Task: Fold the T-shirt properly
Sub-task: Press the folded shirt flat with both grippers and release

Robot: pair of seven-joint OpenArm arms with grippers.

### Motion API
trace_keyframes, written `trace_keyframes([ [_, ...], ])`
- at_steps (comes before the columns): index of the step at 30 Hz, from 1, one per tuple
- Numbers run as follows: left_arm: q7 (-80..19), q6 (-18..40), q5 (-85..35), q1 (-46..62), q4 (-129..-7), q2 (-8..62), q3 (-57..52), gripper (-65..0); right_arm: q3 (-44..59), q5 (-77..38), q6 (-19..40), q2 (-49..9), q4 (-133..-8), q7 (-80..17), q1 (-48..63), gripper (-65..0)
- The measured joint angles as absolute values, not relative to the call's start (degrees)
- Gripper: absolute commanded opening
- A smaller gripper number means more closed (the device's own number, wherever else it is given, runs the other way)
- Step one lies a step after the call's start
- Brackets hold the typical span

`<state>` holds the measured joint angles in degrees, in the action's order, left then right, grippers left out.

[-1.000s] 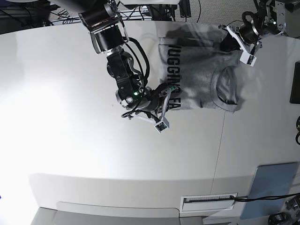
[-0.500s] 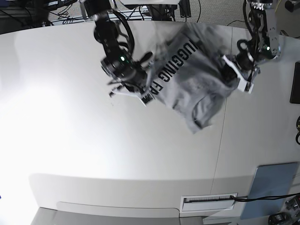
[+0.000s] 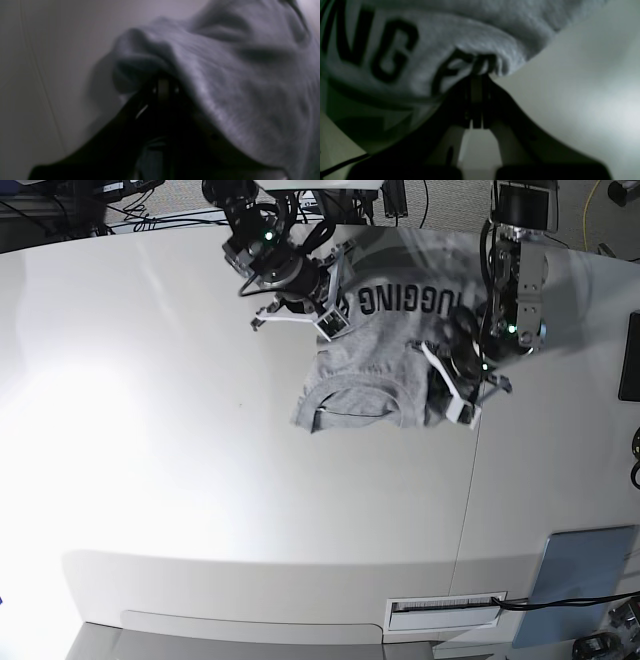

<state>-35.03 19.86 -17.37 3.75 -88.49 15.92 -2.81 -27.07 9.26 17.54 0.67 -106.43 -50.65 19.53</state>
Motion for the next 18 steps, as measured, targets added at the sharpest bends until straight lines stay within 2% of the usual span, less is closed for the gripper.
trace_keyframes([
  [8,-34.8,19.1,-19.3,0.0,-88.6,19.4,-3.0,-65.0,-27.0,12.2,17.0,0.6,-112.7,-50.6,23.0,-65.0],
  [11,-37.6,19.1,-23.2,0.3,-89.8,22.0,-3.0,-65.0,-25.8,12.1,12.4,0.7,-115.5,-50.8,23.2,-65.0],
  [18,-40.3,16.1,-30.3,3.1,-93.4,29.7,-3.7,-65.0,-14.5,10.4,10.9,0.0,-122.5,-52.7,25.0,-65.0],
])
